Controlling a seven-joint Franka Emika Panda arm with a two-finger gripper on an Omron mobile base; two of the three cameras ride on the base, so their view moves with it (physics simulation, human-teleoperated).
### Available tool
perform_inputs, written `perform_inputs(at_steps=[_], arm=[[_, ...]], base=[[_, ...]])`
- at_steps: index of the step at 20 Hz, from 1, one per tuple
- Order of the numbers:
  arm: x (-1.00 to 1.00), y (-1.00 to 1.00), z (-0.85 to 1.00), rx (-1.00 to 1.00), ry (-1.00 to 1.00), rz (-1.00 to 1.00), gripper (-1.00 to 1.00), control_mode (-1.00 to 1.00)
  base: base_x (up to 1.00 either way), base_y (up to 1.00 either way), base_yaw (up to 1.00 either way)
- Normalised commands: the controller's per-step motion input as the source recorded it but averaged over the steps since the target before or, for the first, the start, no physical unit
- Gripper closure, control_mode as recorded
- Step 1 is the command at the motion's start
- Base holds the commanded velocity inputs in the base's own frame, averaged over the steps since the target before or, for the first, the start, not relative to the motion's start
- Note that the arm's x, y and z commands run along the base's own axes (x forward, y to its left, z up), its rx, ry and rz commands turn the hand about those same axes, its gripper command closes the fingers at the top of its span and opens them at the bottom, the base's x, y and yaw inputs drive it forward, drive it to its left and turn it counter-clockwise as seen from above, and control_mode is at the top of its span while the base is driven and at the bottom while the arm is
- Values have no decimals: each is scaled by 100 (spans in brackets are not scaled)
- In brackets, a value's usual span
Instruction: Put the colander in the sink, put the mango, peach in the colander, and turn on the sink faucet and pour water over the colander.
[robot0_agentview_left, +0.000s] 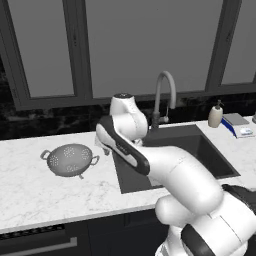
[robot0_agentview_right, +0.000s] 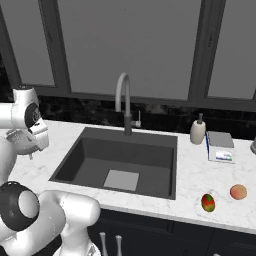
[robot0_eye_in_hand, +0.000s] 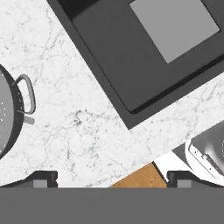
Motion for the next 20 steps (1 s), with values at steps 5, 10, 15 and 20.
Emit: perform_inputs(at_steps=[5,10,15,20], arm=[[44,48,-26,4,22,0,-100,-100],[29,47,-25,-14,0,0,-100,-100],[18,31,-23,-9,0,-2,-100,-100],[4,20,-31,1,-4,-4,-100,-100]], base=[[0,0,0],[0,0,0],[0,0,0],[0,0,0]])
